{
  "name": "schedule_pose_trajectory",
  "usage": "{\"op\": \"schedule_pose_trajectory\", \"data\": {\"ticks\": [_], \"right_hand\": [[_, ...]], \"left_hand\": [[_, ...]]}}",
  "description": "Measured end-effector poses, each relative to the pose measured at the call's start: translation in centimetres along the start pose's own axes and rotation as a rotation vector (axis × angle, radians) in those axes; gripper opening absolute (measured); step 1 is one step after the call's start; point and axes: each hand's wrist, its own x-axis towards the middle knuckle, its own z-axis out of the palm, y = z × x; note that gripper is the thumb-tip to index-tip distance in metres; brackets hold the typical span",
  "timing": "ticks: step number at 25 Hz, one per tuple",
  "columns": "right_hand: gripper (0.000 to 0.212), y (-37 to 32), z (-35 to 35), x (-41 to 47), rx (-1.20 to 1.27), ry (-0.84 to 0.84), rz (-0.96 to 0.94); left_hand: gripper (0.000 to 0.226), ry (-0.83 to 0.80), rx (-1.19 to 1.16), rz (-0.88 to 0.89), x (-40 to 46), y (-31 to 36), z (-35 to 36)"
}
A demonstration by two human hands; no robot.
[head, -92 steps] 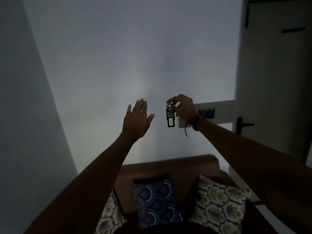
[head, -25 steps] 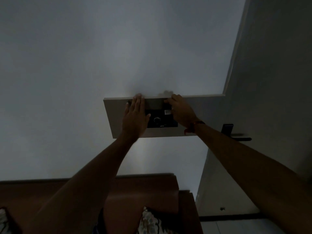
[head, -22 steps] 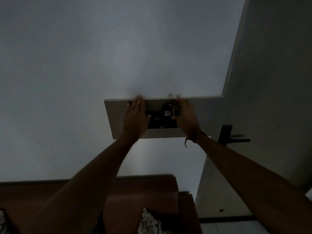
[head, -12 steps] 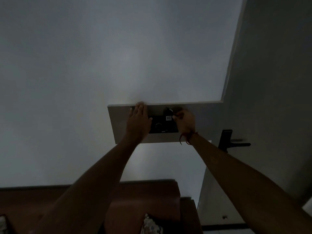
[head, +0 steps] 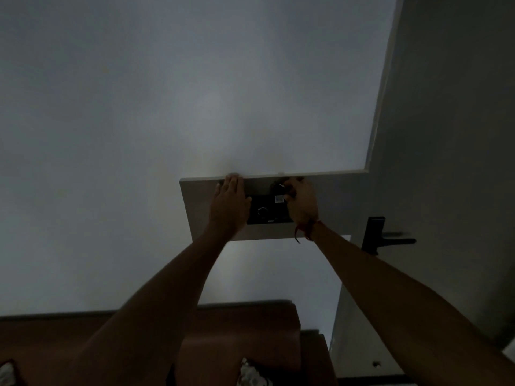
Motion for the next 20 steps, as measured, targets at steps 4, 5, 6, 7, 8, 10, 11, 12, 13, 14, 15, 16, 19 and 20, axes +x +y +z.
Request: {"op": "schedule_pose_trajectory", "data": {"ticks": [4, 5, 6, 7, 8, 10, 11, 12, 13, 14, 15, 16, 19, 20], "right_hand": [[0.022, 0.2, -0.5, 0.5, -0.121, 0.026, -0.051], [0.021, 0.2, -0.6, 0.6, -0.154, 0.032, -0.056], [0.019, 0.1, -0.7, 0.6, -0.172, 0.032, -0.054], [0.018, 0.1, -0.8, 0.7, -0.183, 0.024, -0.057], [0.016, 0.1, -0.9, 0.8, -0.189, 0.008, -0.061], [0.015, 0.2, -1.3, 1.2, -0.176, -0.03, -0.071], [0.016, 0.2, -1.6, 1.5, -0.154, -0.04, -0.068], [0.016, 0.2, -1.9, 1.7, -0.12, -0.034, -0.051], [0.016, 0.1, -2.1, 2.0, -0.072, -0.011, -0.024], [0.015, -0.1, -2.4, 2.4, -0.021, 0.021, 0.005], [0.016, -0.5, -2.7, 2.7, 0.027, 0.053, 0.027], [0.016, -0.9, -2.9, 2.9, 0.067, 0.078, 0.037], [0.015, -1.8, -3.1, 3.5, 0.145, 0.074, 0.026], [0.014, -2.0, -3.0, 3.6, 0.192, 0.042, 0.058]], "left_hand": [[0.065, -0.005, 0.001, 0.005, 0.0, -0.1, -0.1], [0.066, -0.006, 0.006, 0.006, 0.0, -0.1, -0.1], [0.066, -0.005, 0.008, 0.008, 0.0, -0.1, -0.1], [0.066, -0.003, 0.007, 0.01, 0.0, -0.1, -0.1], [0.066, -0.001, 0.005, 0.01, -0.1, 0.0, 0.0], [0.066, 0.002, 0.0, 0.01, -0.1, -0.1, 0.0], [0.065, 0.002, -0.004, 0.009, -0.1, -0.1, -0.1], [0.065, 0.0, -0.006, 0.008, -0.1, 0.0, -0.1], [0.065, -0.002, -0.004, 0.009, -0.1, 0.0, -0.2], [0.065, -0.003, -0.003, 0.011, -0.1, 0.0, -0.3], [0.065, -0.002, -0.004, 0.013, -0.1, 0.0, -0.4], [0.065, -0.003, -0.007, 0.014, -0.1, 0.1, -0.5], [0.064, -0.004, -0.011, 0.014, -0.3, 0.2, -0.6], [0.064, -0.005, -0.011, 0.012, -0.3, 0.2, -0.7]]}}
